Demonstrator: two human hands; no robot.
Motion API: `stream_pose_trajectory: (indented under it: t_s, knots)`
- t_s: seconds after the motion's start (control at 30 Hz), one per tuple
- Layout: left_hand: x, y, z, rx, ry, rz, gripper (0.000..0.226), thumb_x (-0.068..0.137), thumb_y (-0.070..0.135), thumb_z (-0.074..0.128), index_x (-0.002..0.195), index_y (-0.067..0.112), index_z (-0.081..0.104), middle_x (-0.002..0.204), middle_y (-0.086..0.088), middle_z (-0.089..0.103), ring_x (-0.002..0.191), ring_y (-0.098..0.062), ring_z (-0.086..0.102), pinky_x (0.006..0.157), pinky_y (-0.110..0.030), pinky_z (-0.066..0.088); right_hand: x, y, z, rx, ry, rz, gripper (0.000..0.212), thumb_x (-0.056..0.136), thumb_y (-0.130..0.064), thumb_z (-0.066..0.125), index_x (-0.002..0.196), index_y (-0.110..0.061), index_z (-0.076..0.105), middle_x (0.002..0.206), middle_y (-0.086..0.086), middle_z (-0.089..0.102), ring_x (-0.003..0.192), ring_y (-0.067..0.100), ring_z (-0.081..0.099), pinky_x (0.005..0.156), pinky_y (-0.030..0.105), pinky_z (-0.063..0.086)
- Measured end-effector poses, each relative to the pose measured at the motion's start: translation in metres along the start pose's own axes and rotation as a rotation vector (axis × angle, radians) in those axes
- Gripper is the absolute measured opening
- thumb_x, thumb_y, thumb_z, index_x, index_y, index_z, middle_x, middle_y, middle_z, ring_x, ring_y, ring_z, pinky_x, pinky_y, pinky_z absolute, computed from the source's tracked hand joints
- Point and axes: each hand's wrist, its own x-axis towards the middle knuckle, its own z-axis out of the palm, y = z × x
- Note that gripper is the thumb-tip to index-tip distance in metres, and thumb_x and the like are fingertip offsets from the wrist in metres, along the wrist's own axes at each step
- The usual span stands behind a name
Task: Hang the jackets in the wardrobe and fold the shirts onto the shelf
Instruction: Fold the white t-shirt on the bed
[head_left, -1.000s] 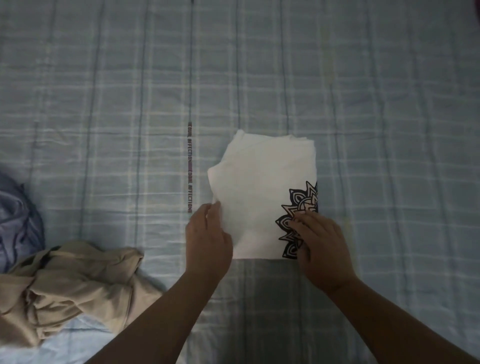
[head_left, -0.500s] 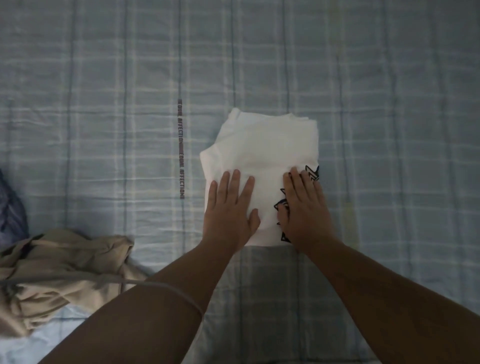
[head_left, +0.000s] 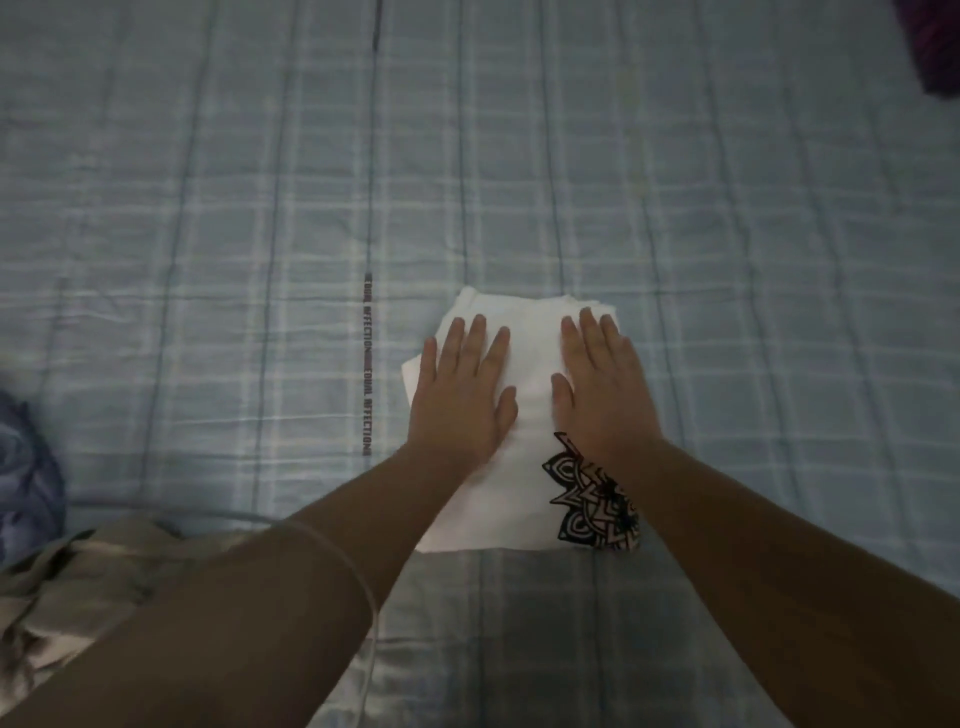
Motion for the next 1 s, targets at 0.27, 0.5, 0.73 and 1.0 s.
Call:
stream_pose_trajectory:
  t_s: [0.27,0.5,0.73,1.0]
  knots:
    - [0.014,-0.013,0.025,0.036,-0.117,-0.021,0.065,0.100,0.050,0.022,0.158,0.025,0.007,0.166,-0.011,0.002,0.152,-0.031,-0.002,0.121,-0.052,-0.001,0.011,0.009,0.019,-0.047,-0.118,0.014,0.068,0.101,-0.044,0.020,0.157,-0.013,0.000,0.165,0.009,-0.002,0.152,0.027,-0.001,0.123,0.045,0.005]
    - [-0.084,-0.005,-0.002,-0.124,-0.002,0.222,0.078,0.098,0.056,0.034,0.157,0.008,0.016,0.164,-0.016,0.007,0.152,-0.033,-0.001,0.122,-0.052,0.011,-0.087,-0.006,0.000,0.063,0.041,-0.199,0.071,0.097,-0.045,0.038,0.155,-0.007,0.022,0.163,0.013,0.017,0.151,0.029,0.011,0.122,0.048,0.017]
    - [-0.123,-0.017,0.031,0.051,-0.251,0.251,0.126,0.067,0.064,0.074,0.158,0.023,-0.002,0.165,-0.014,0.002,0.151,-0.037,-0.002,0.120,-0.055,0.014,-0.124,0.020,0.021,-0.134,-0.238,-0.237,0.116,0.071,-0.071,0.056,0.158,-0.014,0.005,0.164,0.017,0.001,0.152,0.033,-0.003,0.120,0.052,0.018]
    - [-0.106,-0.008,0.027,0.049,-0.254,0.117,0.100,0.081,0.010,0.060,0.157,0.030,-0.002,0.164,-0.019,0.002,0.149,-0.045,0.001,0.117,-0.054,0.023,-0.109,0.007,0.023,-0.179,-0.268,-0.160,0.106,0.073,-0.021,0.066,0.157,-0.010,0.002,0.162,0.025,0.005,0.149,0.042,0.003,0.120,0.053,0.018]
